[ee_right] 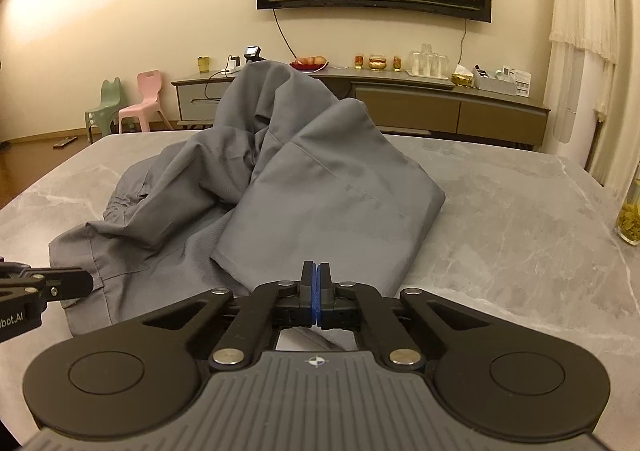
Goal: Fold clothes
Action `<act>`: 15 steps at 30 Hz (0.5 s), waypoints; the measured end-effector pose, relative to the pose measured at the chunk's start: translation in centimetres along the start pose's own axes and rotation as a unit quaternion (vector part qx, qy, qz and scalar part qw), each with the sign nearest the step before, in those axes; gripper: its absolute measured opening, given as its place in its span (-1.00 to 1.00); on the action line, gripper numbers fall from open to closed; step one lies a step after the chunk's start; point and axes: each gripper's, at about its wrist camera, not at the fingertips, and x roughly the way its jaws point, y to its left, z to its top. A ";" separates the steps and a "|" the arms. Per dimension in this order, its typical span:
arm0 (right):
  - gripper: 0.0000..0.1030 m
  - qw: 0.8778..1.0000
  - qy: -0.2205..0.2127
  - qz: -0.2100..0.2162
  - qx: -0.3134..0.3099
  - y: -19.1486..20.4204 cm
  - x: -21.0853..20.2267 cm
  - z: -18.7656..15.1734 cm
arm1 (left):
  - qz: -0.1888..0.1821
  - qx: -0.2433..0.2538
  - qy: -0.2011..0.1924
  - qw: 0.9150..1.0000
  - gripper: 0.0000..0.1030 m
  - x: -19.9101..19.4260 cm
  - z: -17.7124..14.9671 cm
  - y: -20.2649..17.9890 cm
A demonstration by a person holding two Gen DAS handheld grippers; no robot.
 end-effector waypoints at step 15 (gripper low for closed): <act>-0.26 1.000 0.020 -0.012 0.016 -0.2 1.3 -0.3 | 0.053 -0.022 0.024 0.998 0.07 1.8 0.4 1.5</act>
